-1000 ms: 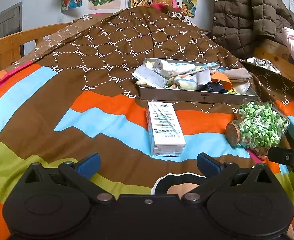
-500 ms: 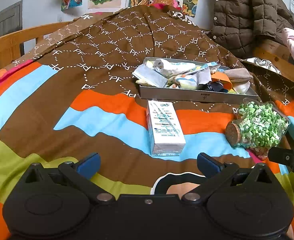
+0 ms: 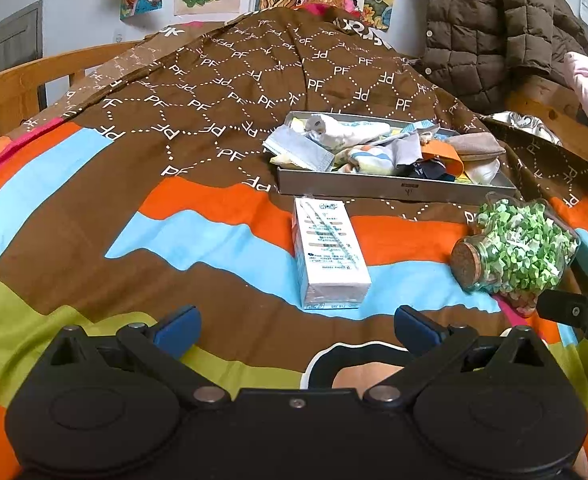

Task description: Organize soft objects

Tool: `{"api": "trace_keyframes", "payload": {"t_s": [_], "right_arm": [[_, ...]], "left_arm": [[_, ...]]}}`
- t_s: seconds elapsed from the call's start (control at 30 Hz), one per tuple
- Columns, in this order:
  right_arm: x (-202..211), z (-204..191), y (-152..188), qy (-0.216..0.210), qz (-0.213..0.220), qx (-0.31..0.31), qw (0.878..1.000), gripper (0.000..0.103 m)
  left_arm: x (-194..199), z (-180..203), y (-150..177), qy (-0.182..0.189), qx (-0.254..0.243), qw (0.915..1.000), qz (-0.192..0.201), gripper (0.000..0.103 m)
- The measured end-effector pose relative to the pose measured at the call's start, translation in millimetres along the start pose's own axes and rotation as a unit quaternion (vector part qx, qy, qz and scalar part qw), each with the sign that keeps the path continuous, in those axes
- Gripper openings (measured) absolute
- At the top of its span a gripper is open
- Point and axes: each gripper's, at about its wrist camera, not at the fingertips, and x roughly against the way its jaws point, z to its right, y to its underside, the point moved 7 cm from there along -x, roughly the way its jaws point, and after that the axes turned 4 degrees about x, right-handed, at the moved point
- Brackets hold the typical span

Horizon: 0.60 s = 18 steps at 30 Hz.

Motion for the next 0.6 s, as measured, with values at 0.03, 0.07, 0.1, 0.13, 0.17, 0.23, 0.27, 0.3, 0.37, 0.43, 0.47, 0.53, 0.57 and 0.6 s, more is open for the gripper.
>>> {"api": "trace_keyframes", "payload": {"t_s": [0.03, 0.07, 0.1, 0.13, 0.17, 0.23, 0.27, 0.3, 0.37, 0.43, 0.47, 0.53, 0.57, 0.6], "right_arm": [[0.0, 0.2, -0.1, 0.0, 0.0, 0.0, 1.0, 0.103], [0.0, 0.3, -0.1, 0.0, 0.0, 0.0, 1.0, 0.103], [-0.2, 0.4, -0.1, -0.001, 0.0, 0.0, 1.0, 0.103], [-0.1, 0.3, 0.0, -0.001, 0.0, 0.0, 1.0, 0.103], [-0.1, 0.4, 0.0, 0.0, 0.0, 0.0, 1.0, 0.103], [-0.1, 0.5, 0.0, -0.001, 0.0, 0.0, 1.0, 0.103], [-0.2, 0.5, 0.0, -0.001, 0.0, 0.0, 1.0, 0.103], [-0.3, 0.6, -0.1, -0.001, -0.001, 0.001, 1.0, 0.103], [0.1, 1.0, -0.1, 0.0, 0.0, 0.001, 1.0, 0.103], [0.5, 1.6, 0.1, 0.003, 0.002, 0.005, 1.0, 0.103], [0.3, 1.6, 0.4, 0.005, 0.002, 0.005, 1.0, 0.103], [0.1, 0.7, 0.7, 0.007, 0.003, 0.001, 1.0, 0.103], [0.0, 1.3, 0.6, 0.008, 0.003, 0.001, 1.0, 0.103], [0.0, -0.5, 1.2, 0.01, 0.003, 0.0, 1.0, 0.103]], "left_arm": [[-0.3, 0.2, 0.2, 0.001, -0.002, 1.0, 0.0, 0.102], [-0.6, 0.2, 0.2, 0.0, -0.003, 1.0, 0.0, 0.102], [-0.9, 0.2, 0.1, 0.0, -0.004, 1.0, 0.0, 0.102], [-1.1, 0.3, 0.0, 0.001, -0.004, 1.0, 0.0, 0.102], [-1.4, 0.3, -0.1, 0.001, -0.004, 1.0, 0.0, 0.102], [-1.6, 0.1, -0.3, -0.001, -0.005, 1.0, 0.001, 0.102], [-1.5, 0.1, -0.7, 0.0, -0.005, 1.0, 0.001, 0.102], [-1.5, 0.2, -0.9, 0.001, -0.006, 1.0, 0.002, 0.102], [-1.4, 0.2, -1.1, 0.001, -0.006, 1.0, 0.003, 0.102], [-1.8, 0.8, -0.8, 0.004, -0.006, 1.0, 0.0, 0.102], [-2.1, 1.0, -0.6, 0.005, -0.005, 1.0, -0.001, 0.102], [-2.0, 0.7, -0.3, 0.005, -0.005, 1.0, -0.001, 0.102], [-1.8, 0.7, -0.2, 0.005, -0.005, 1.0, -0.001, 0.102], [-1.9, 0.9, 0.0, 0.006, -0.006, 1.0, -0.002, 0.102]]}}
